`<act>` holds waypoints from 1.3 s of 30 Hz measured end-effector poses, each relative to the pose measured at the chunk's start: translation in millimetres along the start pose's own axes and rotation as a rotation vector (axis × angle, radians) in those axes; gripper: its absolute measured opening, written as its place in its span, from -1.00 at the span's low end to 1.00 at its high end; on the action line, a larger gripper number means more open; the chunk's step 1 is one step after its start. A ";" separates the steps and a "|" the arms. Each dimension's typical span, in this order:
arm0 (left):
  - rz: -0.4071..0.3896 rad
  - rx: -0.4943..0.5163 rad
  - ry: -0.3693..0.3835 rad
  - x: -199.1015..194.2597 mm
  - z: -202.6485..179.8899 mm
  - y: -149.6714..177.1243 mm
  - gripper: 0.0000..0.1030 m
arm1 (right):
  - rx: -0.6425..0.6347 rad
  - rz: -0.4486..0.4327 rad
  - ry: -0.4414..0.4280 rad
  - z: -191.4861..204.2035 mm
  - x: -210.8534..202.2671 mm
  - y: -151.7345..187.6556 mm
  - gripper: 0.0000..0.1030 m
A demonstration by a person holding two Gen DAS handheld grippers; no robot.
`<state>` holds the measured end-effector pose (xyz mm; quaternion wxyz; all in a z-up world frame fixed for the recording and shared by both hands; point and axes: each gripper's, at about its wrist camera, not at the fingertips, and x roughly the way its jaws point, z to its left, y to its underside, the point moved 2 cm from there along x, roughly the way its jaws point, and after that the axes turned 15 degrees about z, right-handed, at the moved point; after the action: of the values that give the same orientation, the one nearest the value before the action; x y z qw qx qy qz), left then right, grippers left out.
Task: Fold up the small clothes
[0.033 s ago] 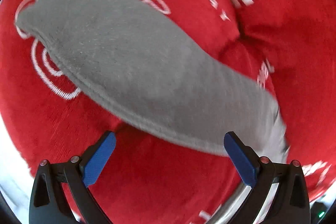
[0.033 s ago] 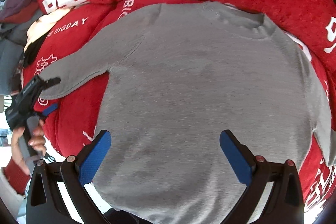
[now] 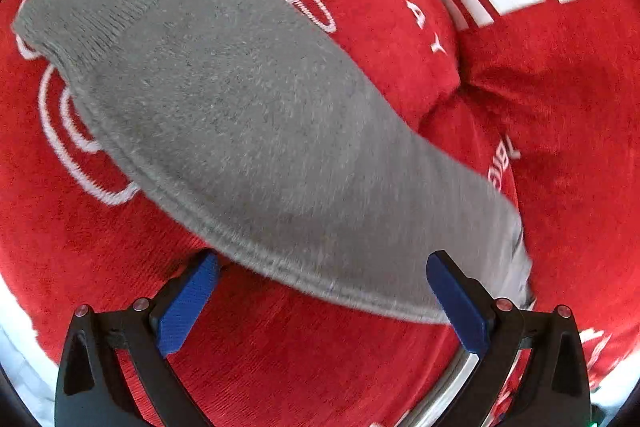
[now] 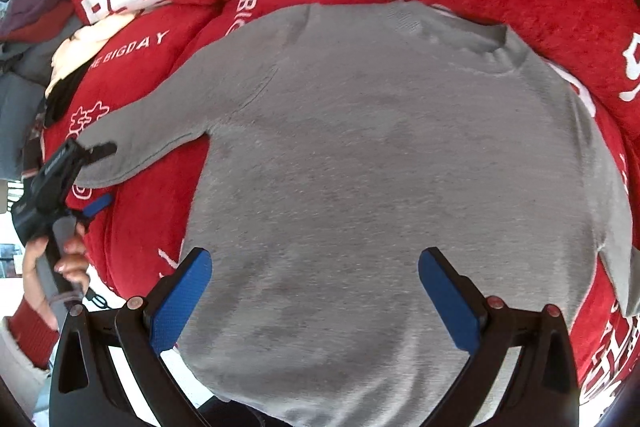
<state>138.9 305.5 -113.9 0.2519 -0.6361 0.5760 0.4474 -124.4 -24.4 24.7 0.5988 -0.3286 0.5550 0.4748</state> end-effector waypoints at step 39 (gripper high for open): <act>-0.046 1.104 -0.446 136.0 -303.9 209.5 -0.71 | 0.417 -0.088 -0.089 -194.4 -15.1 73.9 0.89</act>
<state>14.2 -61.4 -46.3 0.6701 -0.3139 0.6426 0.1990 -260.9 -181.8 16.6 0.6978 -0.2005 0.5994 0.3371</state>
